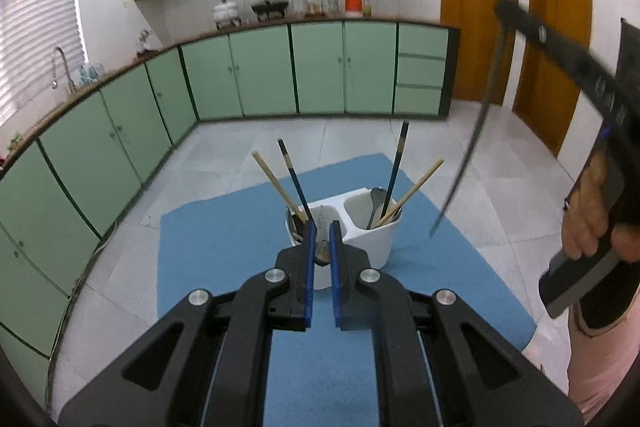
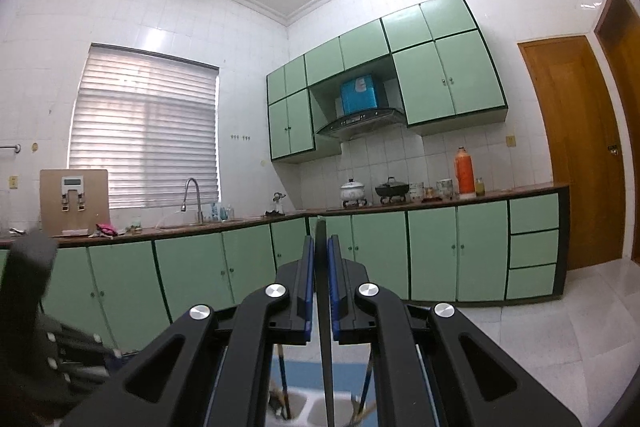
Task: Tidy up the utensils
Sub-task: 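Lift both grey chopsticks and carry them over the white holder, then lower both grey chopsticks into the holder and open both grippers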
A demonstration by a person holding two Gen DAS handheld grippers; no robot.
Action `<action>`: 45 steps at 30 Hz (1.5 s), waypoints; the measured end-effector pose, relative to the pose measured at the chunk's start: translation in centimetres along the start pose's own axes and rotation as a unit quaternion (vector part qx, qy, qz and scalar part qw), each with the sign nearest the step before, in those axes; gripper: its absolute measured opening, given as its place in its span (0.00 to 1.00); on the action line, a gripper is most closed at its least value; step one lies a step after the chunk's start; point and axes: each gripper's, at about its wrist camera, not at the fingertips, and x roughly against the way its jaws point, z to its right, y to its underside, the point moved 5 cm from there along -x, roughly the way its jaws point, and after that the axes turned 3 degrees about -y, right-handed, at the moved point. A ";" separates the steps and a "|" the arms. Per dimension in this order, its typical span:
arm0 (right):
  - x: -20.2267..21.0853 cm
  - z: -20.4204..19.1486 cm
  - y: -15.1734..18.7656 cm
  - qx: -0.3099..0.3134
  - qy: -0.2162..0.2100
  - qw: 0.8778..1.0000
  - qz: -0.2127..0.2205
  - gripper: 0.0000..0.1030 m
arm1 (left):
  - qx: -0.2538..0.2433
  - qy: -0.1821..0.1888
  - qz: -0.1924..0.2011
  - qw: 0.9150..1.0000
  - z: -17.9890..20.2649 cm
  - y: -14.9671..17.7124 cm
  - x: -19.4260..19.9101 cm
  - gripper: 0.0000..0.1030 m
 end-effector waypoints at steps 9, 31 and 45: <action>-6.3 0.9 2.1 0.001 0.010 1.000 -0.010 0.06 | 0.010 0.021 -0.019 1.000 -0.8 -1.3 -5.2 0.06; -11.5 2.3 9.8 -0.019 0.026 0.997 -0.071 0.06 | 0.024 0.032 0.006 0.999 -0.3 -2.4 -10.6 0.06; -11.9 2.6 13.9 -0.020 0.036 0.992 -0.120 0.06 | 0.048 0.031 0.022 0.998 -1.0 -2.4 -11.0 0.09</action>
